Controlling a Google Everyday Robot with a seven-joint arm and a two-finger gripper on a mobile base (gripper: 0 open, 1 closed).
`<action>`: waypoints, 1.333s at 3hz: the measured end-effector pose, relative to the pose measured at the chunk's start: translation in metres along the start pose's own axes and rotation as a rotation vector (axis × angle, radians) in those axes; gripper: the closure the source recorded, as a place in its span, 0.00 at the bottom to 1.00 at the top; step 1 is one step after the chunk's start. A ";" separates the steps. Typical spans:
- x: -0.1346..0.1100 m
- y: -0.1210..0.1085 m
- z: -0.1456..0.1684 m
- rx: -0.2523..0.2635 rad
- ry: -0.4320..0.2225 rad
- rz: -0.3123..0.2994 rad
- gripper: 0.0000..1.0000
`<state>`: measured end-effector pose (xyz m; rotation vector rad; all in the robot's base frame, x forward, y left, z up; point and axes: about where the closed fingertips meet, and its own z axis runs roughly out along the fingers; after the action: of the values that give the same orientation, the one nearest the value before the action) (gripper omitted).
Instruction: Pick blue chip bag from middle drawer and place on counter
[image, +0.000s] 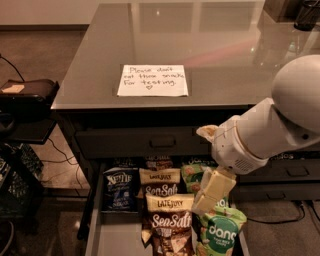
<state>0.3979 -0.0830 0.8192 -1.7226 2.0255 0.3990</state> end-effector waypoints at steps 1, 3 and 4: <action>0.002 -0.004 0.029 -0.012 -0.006 -0.033 0.00; -0.029 -0.014 0.143 -0.018 -0.045 -0.160 0.00; -0.055 -0.018 0.206 0.007 -0.075 -0.192 0.00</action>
Offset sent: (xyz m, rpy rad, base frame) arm 0.0480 0.0955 -0.1216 0.0163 -0.0947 0.1647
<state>0.4527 0.0618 0.6722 -1.8492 1.7885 0.3872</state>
